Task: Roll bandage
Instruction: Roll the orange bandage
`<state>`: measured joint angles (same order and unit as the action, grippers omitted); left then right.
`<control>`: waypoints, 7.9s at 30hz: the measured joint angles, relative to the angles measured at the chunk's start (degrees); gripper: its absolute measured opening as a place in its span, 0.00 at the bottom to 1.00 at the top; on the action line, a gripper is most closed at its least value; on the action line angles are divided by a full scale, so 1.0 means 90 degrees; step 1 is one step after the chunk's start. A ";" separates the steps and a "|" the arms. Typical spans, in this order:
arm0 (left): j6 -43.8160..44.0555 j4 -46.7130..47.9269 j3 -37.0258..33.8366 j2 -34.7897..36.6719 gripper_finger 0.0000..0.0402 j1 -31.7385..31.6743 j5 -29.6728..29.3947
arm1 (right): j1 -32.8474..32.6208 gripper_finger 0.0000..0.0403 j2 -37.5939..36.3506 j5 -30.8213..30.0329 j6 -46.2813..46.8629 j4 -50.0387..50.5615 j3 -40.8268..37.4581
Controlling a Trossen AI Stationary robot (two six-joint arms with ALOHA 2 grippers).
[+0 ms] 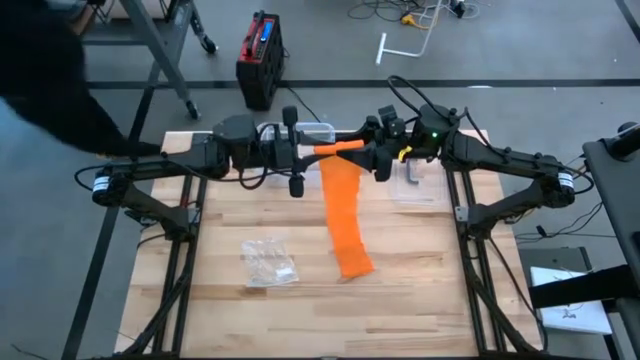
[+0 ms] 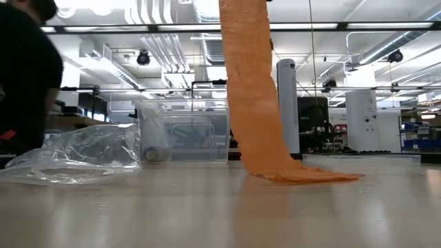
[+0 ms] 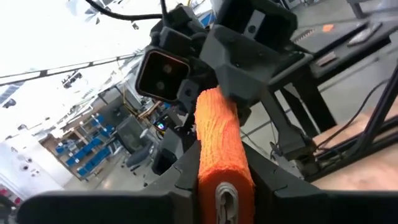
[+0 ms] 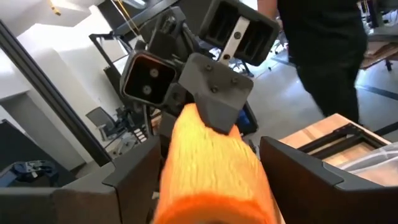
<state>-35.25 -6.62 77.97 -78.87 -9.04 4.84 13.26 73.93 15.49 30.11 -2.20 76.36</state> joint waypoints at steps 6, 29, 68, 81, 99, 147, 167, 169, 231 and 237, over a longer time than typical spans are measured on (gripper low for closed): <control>-0.0546 0.0185 0.0000 -0.0002 0.15 0.0000 0.0015 | 0.0002 0.64 0.0000 -0.0006 0.0000 -0.0005 0.0000; -0.0392 0.0263 0.0002 -0.0005 0.21 0.0002 -0.0270 | -0.0019 0.36 0.0012 0.0108 -0.0362 0.0027 0.0000; 0.4653 0.0241 0.0002 0.0061 0.49 -0.0406 0.1212 | -0.0027 0.23 0.0010 0.0082 -0.3160 0.0058 -0.0002; 0.3844 0.0297 0.0002 0.0058 0.18 -0.0425 0.1183 | -0.0027 0.26 0.0012 0.0087 -0.2647 0.0034 -0.0010; 0.2483 0.0246 0.0002 0.0126 0.13 -0.0294 0.1137 | -0.0027 0.56 0.0007 0.0112 -0.0004 0.0025 -0.0010; -0.0244 0.1521 0.0002 0.0279 0.13 -0.0294 0.0306 | 0.0805 0.74 0.0133 0.1022 -0.1118 0.0102 -0.0313; -0.0405 0.1453 0.0002 0.0279 0.13 -0.0294 0.0338 | 0.0605 0.60 0.0393 0.1440 -0.0006 -0.0475 -0.0376; -0.0467 0.1450 0.0002 0.0279 0.13 -0.0292 0.0347 | 0.0595 0.56 0.0393 0.1442 -0.0003 -0.0472 -0.0367; 0.3525 0.1439 0.0000 0.0004 0.11 -0.0428 0.0857 | 0.0515 0.41 0.0326 0.1444 -0.0581 0.0255 -0.0182; 0.2920 0.1387 0.0000 0.0010 0.16 -0.0194 0.0364 | 0.0512 0.56 0.0296 0.1466 -0.0253 0.0148 -0.0182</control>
<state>-8.97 5.87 77.97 -78.78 -10.79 8.12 17.87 76.60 28.69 27.83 -0.86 74.72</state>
